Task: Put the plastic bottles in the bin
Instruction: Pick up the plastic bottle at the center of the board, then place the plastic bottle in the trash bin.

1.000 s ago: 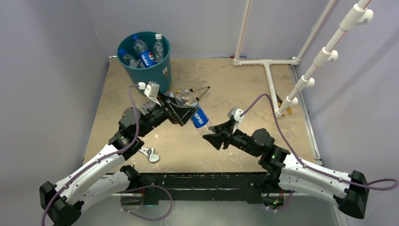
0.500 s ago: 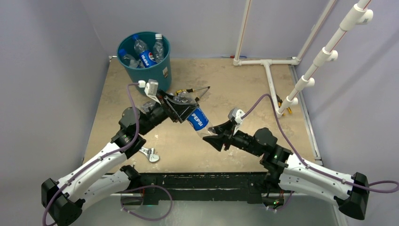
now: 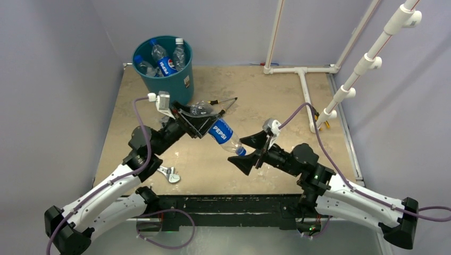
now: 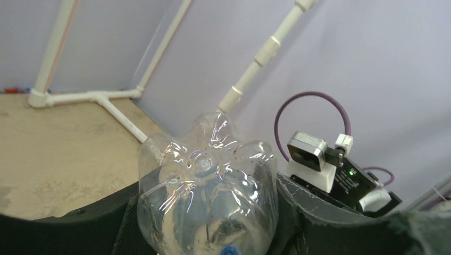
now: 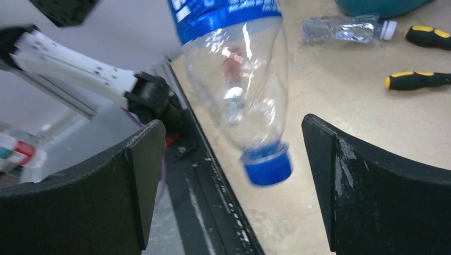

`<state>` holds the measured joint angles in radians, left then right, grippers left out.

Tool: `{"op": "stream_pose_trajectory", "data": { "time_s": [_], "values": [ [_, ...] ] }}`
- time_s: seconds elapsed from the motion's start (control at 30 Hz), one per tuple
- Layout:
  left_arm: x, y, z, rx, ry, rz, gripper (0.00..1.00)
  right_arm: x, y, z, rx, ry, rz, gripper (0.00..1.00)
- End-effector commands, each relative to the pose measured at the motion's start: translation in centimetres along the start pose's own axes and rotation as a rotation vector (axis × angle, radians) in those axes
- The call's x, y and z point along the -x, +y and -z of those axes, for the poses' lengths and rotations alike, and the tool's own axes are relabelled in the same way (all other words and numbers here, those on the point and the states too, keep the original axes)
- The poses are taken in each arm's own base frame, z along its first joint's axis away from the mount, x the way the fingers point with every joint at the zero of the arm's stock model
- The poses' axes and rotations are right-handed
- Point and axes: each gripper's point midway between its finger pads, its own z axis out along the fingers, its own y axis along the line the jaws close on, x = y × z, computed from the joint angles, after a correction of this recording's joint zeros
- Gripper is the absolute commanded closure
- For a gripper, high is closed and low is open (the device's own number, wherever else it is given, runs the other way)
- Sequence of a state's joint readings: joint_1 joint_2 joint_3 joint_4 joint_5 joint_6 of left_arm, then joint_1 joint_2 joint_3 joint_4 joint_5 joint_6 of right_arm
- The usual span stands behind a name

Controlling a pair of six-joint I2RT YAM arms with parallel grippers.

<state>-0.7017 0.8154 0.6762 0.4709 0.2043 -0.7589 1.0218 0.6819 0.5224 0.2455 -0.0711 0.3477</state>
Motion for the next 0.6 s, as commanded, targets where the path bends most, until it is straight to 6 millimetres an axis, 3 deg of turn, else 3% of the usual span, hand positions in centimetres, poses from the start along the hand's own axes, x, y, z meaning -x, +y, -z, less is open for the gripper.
{"op": "stream_pose_trajectory", "data": {
  "time_s": [0.0,0.1,0.2,0.3,0.47,0.57],
  "values": [
    [7.4,-2.3,0.4,0.015,-0.239,-0.166,0.92,6.8,3.4,1.7,0.087,-0.180,-0.141,0.01],
    [10.6,-4.1,0.4,-0.010,-0.315,-0.343,0.98,9.4,3.9,2.5,0.086,-0.256,-0.267,0.01],
    [11.3,-6.5,0.0,-0.119,-0.313,-0.616,0.99,10.6,4.3,2.6,0.098,-0.293,-0.410,0.01],
    [9.4,-7.5,-0.5,-0.251,-0.252,-0.894,1.00,11.6,4.7,2.4,0.131,-0.335,-0.558,0.01],
    [5.4,-6.2,-1.5,-0.403,-0.108,-1.298,1.00,14.4,5.7,1.8,0.217,-0.412,-0.729,0.01],
    [4.4,-5.0,-1.6,-0.424,-0.088,-1.520,1.00,15.9,5.2,0.5,0.184,-0.411,-0.748,0.01]
  ]
}}
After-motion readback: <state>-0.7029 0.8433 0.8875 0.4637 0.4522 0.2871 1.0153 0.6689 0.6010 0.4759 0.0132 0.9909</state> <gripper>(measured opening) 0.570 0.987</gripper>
